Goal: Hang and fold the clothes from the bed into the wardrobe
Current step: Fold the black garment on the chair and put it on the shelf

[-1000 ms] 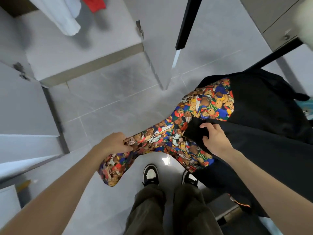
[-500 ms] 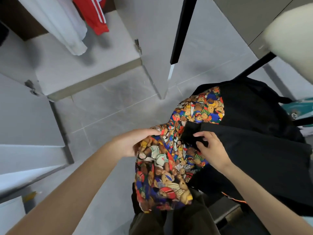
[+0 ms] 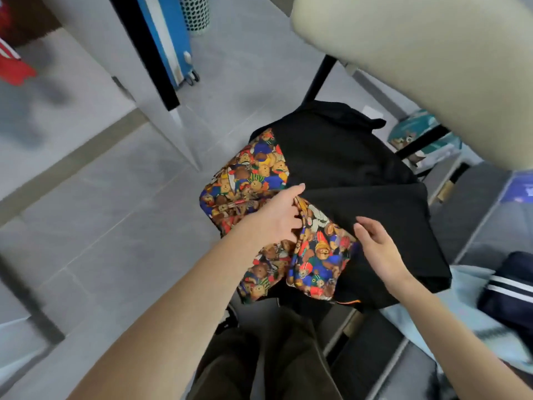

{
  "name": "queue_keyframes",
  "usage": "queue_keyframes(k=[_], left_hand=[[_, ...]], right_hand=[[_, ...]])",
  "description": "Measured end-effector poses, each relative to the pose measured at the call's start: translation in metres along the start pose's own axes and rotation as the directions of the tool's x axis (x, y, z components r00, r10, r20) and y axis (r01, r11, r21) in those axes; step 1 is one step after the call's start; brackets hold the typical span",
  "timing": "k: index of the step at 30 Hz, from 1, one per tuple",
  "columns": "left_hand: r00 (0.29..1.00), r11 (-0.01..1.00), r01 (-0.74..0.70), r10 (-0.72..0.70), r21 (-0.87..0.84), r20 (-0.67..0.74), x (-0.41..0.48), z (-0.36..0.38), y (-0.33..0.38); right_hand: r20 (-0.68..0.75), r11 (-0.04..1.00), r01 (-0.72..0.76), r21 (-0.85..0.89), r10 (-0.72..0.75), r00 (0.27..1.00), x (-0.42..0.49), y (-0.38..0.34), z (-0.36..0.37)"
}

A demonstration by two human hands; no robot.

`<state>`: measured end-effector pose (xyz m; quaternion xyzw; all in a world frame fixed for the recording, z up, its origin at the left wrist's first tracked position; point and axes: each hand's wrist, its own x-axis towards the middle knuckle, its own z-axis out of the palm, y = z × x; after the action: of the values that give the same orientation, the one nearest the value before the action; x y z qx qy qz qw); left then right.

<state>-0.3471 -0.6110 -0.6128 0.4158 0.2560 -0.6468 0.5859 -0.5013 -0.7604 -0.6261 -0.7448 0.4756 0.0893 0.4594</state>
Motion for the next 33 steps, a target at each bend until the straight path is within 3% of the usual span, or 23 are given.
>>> queue_keyframes(k=[1, 3, 6, 9, 13, 20, 23, 26, 29, 31, 33], left_hand=[[1.0, 0.999, 0.02, -0.02, 0.041, -0.013, 0.007, 0.001, -0.004], [1.0, 0.993, 0.001, 0.003, -0.117, 0.031, 0.021, -0.003, -0.013], [0.987, 0.874, -0.07, 0.13, -0.481, 0.092, 0.031, -0.006, -0.021], [0.98, 0.842, -0.142, 0.195, -0.521, 0.049, 0.034, -0.001, -0.019], [0.985, 0.896, -0.17, 0.17, -0.411, -0.035, 0.035, 0.006, -0.011], [0.987, 0.932, -0.16, 0.15, -0.325, -0.056, 0.034, 0.009, -0.009], [0.989, 0.944, -0.146, 0.13, -0.296, -0.071, 0.033, 0.005, -0.008], [0.972, 0.972, -0.206, 0.19, -0.111, -0.14, 0.031, 0.005, -0.008], [0.898, 0.928, -0.25, 0.329, 0.275, -0.291, 0.031, 0.008, -0.013], [0.815, 0.833, -0.234, 0.449, 0.501, -0.366, 0.031, 0.011, -0.02], [0.745, 0.613, -0.229, 0.61, 0.756, -0.27, 0.033, 0.014, -0.031]], right_hand=[[-0.036, 0.998, 0.009, -0.062, -0.011, 0.999, -0.001, 0.008, -0.004], [-0.033, 0.988, 0.085, -0.13, -0.09, 0.995, -0.007, 0.019, -0.004], [0.247, 0.966, 0.197, -0.168, -0.152, 0.957, -0.017, 0.03, 0.01], [0.454, 0.981, 0.1, -0.166, -0.014, 0.891, -0.022, 0.039, 0.033], [0.37, 0.97, 0.097, -0.222, -0.008, 0.929, -0.023, 0.034, 0.065], [0.173, 0.908, -0.148, -0.393, 0.231, 0.957, -0.014, 0.009, 0.106], [0.146, 0.873, -0.129, -0.47, 0.222, 0.964, -0.012, 0.004, 0.108], [0.124, 0.962, -0.105, -0.25, 0.139, 0.982, -0.016, 0.011, 0.082], [-0.033, 0.997, -0.078, -0.018, 0.077, 0.996, -0.024, 0.014, 0.028], [-0.078, 0.998, -0.05, -0.044, 0.046, 0.996, -0.022, 0.008, -0.013], [0.003, 0.994, -0.022, -0.111, 0.023, 1.0, -0.007, -0.001, -0.054]])
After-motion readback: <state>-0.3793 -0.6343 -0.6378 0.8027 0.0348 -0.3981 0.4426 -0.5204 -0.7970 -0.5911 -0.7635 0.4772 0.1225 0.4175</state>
